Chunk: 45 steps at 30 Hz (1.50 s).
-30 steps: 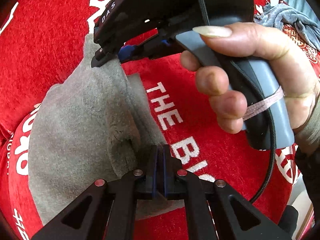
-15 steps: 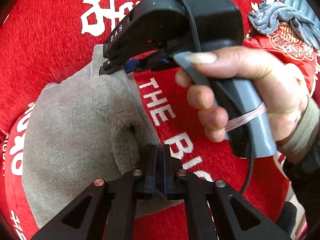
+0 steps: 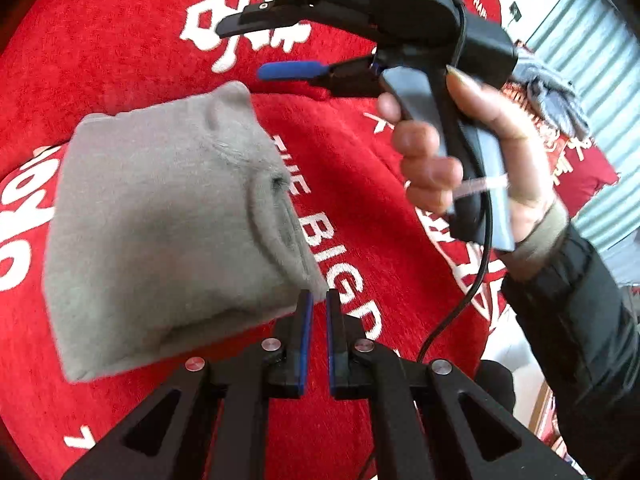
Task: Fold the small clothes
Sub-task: 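Lay the folded edge down and open both grippers, then withdraw both grippers and reposition them over the folded grey sweater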
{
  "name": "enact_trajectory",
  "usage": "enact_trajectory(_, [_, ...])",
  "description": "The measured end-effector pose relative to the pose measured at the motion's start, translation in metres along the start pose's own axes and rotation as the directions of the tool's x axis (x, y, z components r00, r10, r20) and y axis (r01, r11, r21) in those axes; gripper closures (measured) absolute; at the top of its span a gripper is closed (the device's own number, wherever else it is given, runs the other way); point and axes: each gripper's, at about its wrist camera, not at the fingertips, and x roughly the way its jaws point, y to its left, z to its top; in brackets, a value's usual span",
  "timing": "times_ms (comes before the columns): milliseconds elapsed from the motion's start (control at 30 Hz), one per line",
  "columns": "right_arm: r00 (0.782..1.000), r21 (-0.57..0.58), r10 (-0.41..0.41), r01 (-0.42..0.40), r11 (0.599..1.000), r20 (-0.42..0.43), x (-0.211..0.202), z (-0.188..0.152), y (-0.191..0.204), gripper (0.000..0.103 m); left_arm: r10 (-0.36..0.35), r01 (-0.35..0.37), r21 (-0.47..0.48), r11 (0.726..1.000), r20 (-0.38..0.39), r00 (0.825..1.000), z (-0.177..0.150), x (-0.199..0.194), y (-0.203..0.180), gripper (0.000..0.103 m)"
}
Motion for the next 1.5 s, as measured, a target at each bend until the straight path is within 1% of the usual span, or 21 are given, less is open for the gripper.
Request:
enact_trajectory(33, [0.999, -0.015, 0.027, -0.028, 1.000, -0.033, 0.009, -0.002, 0.005, 0.033, 0.005, -0.005, -0.015, 1.000, 0.022, 1.000, 0.000, -0.008, 0.005, 0.097])
enact_trajectory(100, [0.997, -0.015, -0.004, 0.003, 1.000, -0.080, 0.026, -0.005, 0.001, 0.033, 0.009, -0.007, -0.052, 0.999, 0.052, 0.999, 0.001, -0.020, 0.017, 0.097])
enact_trajectory(167, [0.986, 0.005, -0.129, 0.130, 0.991, -0.105, 0.038, -0.007, -0.015, 0.033, 0.032, -0.026, -0.092, 0.995, 0.064, 0.997, 0.002, -0.024, 0.024, 0.097])
enact_trajectory(233, [0.943, 0.048, -0.305, 0.314, 0.948, -0.133, 0.044, -0.012, -0.041, 0.033, 0.078, -0.068, -0.119, 0.991, 0.080, 0.994, 0.002, -0.030, 0.035, 0.097])
enact_trajectory(267, [0.931, 0.060, -0.338, 0.349, 0.935, -0.140, 0.042, -0.015, -0.048, 0.033, 0.122, -0.110, -0.126, 0.986, 0.094, 0.988, 0.005, -0.032, 0.043, 0.097])
enact_trajectory(333, [0.952, 0.081, -0.286, 0.295, 0.952, -0.106, 0.027, -0.022, -0.047, 0.033, 0.239, -0.219, -0.160, 0.963, 0.123, 0.963, 0.011, -0.033, 0.060, 0.097])
enact_trajectory(400, [0.971, 0.037, -0.234, 0.236, 0.971, -0.049, 0.012, -0.024, -0.026, 0.033, 0.299, -0.264, -0.235, 0.935, 0.127, 0.946, 0.021, -0.031, 0.080, 0.097])
enact_trajectory(500, [0.989, -0.035, -0.149, 0.149, 0.988, -0.006, 0.004, -0.021, 0.007, 0.032, 0.308, -0.262, -0.328, 0.908, 0.099, 0.946, 0.038, -0.015, 0.104, 0.097])
enact_trajectory(600, [0.995, -0.022, -0.094, 0.093, 0.995, -0.036, 0.020, -0.020, 0.019, 0.023, 0.293, -0.259, -0.337, 0.905, 0.056, 0.954, 0.044, 0.011, 0.121, 0.097])
enact_trajectory(667, [0.972, 0.008, -0.212, 0.214, 0.977, -0.099, 0.038, -0.024, 0.003, 0.023, 0.325, -0.299, -0.312, 0.902, 0.034, 0.945, 0.046, 0.024, 0.123, 0.093])
enact_trajectory(700, [0.946, 0.022, -0.296, 0.301, 0.953, -0.136, 0.045, -0.027, -0.009, 0.023, 0.344, -0.315, -0.285, 0.905, 0.056, 0.937, 0.046, 0.025, 0.119, 0.093])
enact_trajectory(733, [0.899, 0.036, -0.403, 0.415, 0.909, -0.175, 0.051, -0.032, -0.024, 0.023, 0.359, -0.332, -0.255, 0.908, 0.069, 0.931, 0.046, 0.027, 0.114, 0.093])
enact_trajectory(767, [0.888, 0.049, -0.421, 0.436, 0.898, -0.186, 0.051, -0.036, -0.032, 0.020, 0.385, -0.363, -0.210, 0.908, 0.073, 0.920, 0.045, 0.029, 0.109, 0.093])
enact_trajectory(800, [0.914, 0.085, -0.374, 0.390, 0.917, -0.160, 0.044, -0.042, -0.036, 0.020, 0.410, -0.394, -0.172, 0.903, 0.072, 0.909, 0.045, 0.031, 0.104, 0.093])
enact_trajectory(867, [0.931, 0.094, -0.348, 0.358, 0.929, -0.105, 0.027, -0.049, -0.027, 0.020, 0.414, -0.401, -0.146, 0.904, 0.073, 0.907, 0.044, 0.025, 0.099, 0.093])
enact_trajectory(1000, [0.972, -0.042, -0.233, 0.234, 0.971, 0.036, -0.015, -0.072, 0.030, 0.020, 0.249, -0.214, -0.270, 0.939, 0.105, 0.963, 0.034, 0.001, 0.112, 0.093])
enact_trajectory(1067, [0.990, -0.101, -0.138, 0.141, 0.985, 0.035, -0.023, -0.088, 0.050, 0.020, 0.219, -0.165, -0.314, 0.935, 0.145, 0.965, 0.017, -0.010, 0.119, 0.093])
enact_trajectory(1233, [0.998, -0.082, -0.043, 0.038, 0.996, -0.049, 0.000, -0.120, 0.054, 0.020, 0.232, -0.181, -0.267, 0.947, 0.176, 0.957, -0.013, -0.015, 0.116, 0.093])
enact_trajectory(1333, [0.990, -0.038, -0.119, 0.116, 0.992, -0.075, 0.013, -0.136, 0.031, 0.022, 0.239, -0.200, -0.224, 0.954, 0.162, 0.957, -0.023, -0.015, 0.113, 0.093])
enact_trajectory(1367, [0.989, -0.040, -0.132, 0.130, 0.991, -0.070, 0.013, -0.142, 0.025, 0.027, 0.242, -0.208, -0.212, 0.955, 0.153, 0.958, -0.025, -0.013, 0.113, 0.093])
enact_trajectory(1500, [0.989, -0.035, -0.150, 0.150, 0.988, -0.008, 0.001, -0.158, 0.023, 0.029, 0.275, -0.250, -0.164, 0.954, 0.155, 0.949, -0.034, -0.010, 0.106, 0.093])
